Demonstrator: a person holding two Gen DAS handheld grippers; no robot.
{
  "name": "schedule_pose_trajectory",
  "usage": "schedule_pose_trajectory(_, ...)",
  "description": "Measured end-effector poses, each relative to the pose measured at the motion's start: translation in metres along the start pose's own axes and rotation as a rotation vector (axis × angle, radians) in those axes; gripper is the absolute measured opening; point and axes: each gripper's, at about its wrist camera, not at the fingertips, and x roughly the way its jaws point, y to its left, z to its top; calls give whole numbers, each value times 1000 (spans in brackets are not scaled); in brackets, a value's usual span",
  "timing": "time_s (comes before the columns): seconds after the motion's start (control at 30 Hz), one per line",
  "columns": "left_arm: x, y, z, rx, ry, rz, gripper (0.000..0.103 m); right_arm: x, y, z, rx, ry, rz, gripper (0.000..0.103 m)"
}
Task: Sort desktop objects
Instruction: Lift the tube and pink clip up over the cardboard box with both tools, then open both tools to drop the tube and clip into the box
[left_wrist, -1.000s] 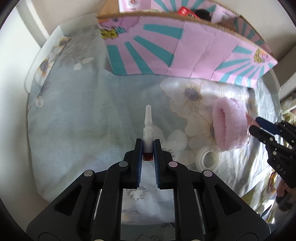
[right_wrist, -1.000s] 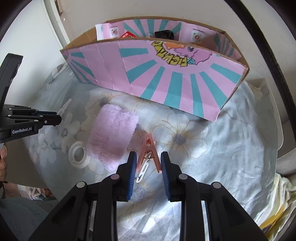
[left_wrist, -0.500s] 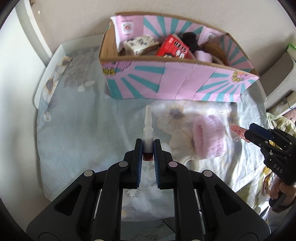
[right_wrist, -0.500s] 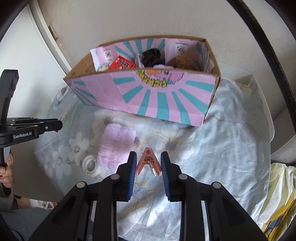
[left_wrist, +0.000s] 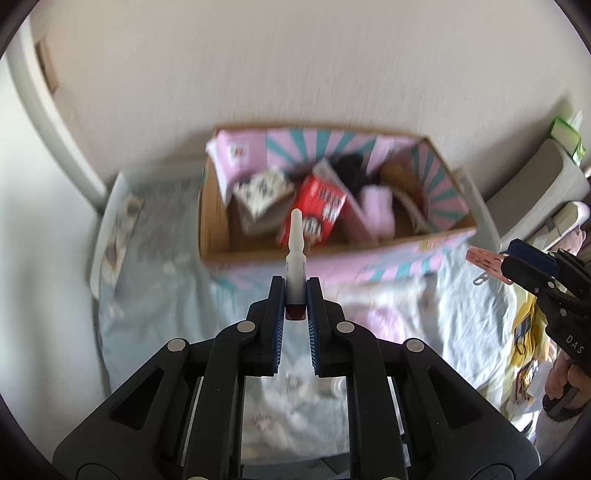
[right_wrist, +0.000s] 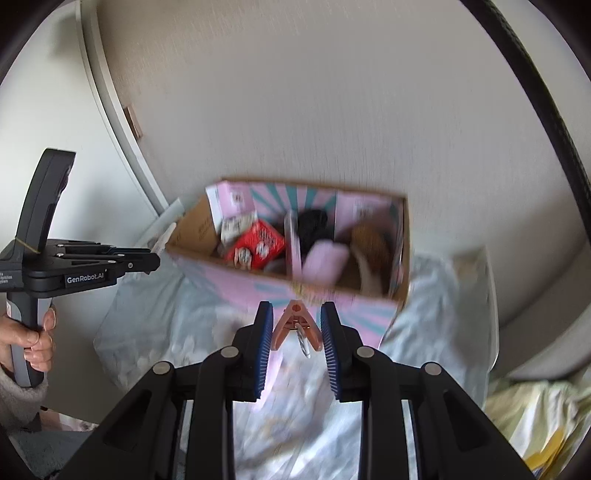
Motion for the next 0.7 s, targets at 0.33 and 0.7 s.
schedule_pose_trajectory(0.33, 38, -13, 71, 81, -6, 5, 10, 35, -15, 61, 4, -18, 1, 25)
schedule_pose_trajectory(0.7, 106, -13, 100, 93, 80, -9, 35, 110, -38, 78, 97, 104, 34, 28)
